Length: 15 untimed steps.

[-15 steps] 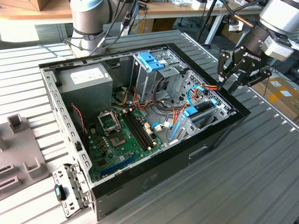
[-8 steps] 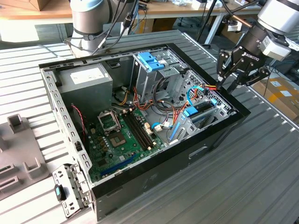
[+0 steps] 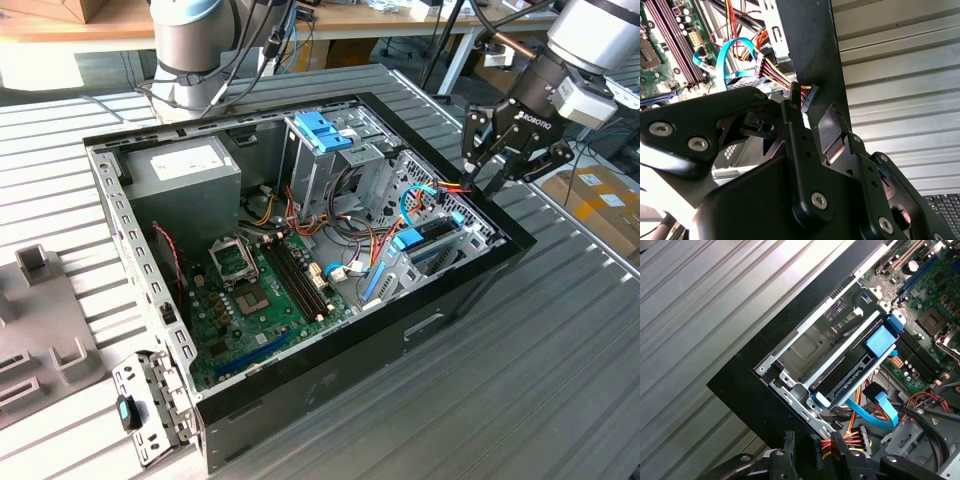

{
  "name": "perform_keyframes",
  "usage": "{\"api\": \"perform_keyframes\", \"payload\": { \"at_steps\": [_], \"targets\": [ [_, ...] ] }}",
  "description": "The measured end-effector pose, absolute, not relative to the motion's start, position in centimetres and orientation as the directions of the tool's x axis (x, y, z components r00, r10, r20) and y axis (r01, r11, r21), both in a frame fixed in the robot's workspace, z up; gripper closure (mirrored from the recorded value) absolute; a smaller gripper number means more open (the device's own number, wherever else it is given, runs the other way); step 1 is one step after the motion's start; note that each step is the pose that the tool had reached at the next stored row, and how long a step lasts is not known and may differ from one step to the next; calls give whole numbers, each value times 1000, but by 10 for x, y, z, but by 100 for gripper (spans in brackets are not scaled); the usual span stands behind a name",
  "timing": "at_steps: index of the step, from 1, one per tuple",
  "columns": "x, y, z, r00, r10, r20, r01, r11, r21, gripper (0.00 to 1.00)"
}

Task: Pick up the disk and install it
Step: 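Insert the first disk wire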

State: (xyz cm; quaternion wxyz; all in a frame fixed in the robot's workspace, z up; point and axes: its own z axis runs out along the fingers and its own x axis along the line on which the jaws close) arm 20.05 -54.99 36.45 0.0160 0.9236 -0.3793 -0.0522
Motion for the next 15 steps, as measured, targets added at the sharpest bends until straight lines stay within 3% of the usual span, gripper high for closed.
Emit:
{"api": "perform_keyframes", "payload": {
  "at_steps": [15],
  "targets": [
    [201, -550, 363, 708, -701, -84, -698, -713, 69, 58]
  ]
}}
